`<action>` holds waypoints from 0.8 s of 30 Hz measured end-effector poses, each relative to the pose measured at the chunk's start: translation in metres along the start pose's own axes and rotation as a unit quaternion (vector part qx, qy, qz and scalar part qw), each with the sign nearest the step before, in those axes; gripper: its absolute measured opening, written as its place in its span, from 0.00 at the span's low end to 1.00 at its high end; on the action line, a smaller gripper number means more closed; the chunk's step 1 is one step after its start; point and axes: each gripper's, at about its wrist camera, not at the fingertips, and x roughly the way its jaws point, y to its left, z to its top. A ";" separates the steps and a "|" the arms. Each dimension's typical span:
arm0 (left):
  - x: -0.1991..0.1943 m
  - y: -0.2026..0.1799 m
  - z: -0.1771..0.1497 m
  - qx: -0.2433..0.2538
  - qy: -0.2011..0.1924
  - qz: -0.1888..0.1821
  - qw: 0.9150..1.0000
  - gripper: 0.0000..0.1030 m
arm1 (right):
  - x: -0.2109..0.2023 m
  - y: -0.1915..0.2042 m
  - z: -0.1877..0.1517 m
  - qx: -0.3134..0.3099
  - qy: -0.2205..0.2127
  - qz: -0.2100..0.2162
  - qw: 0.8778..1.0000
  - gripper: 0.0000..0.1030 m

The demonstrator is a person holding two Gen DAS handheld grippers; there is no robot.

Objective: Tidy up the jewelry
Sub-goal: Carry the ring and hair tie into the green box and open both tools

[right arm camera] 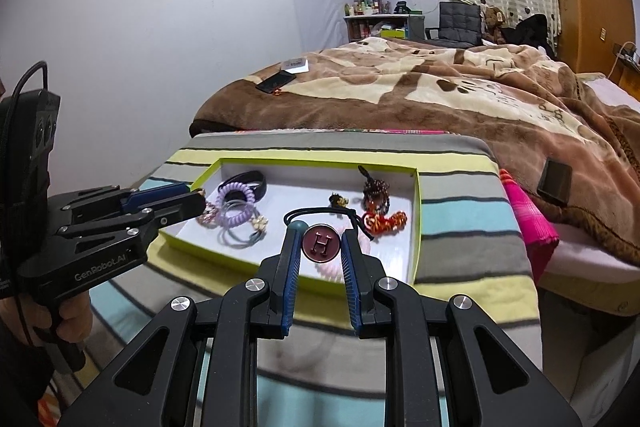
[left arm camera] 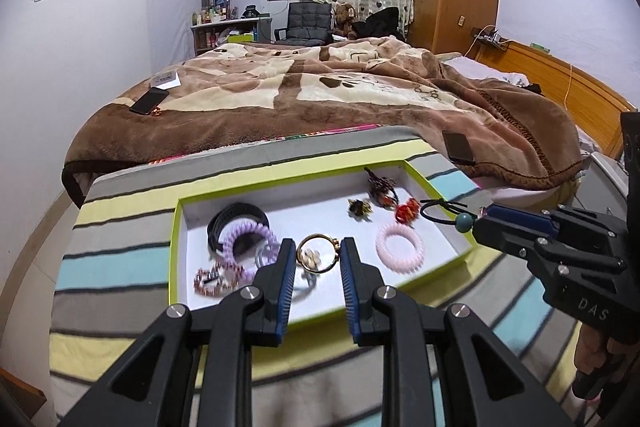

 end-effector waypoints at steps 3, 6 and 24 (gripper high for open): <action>0.012 0.003 0.007 0.001 0.001 0.001 1.000 0.23 | 0.014 -0.002 0.004 -0.003 0.005 -0.001 1.000 0.21; 0.025 0.007 0.011 0.001 0.006 0.000 1.000 0.23 | 0.025 -0.003 0.008 -0.005 0.009 -0.003 1.000 0.21; 0.097 0.011 0.023 0.008 0.057 0.001 0.998 0.23 | 0.087 -0.011 0.008 -0.014 0.069 -0.011 0.997 0.21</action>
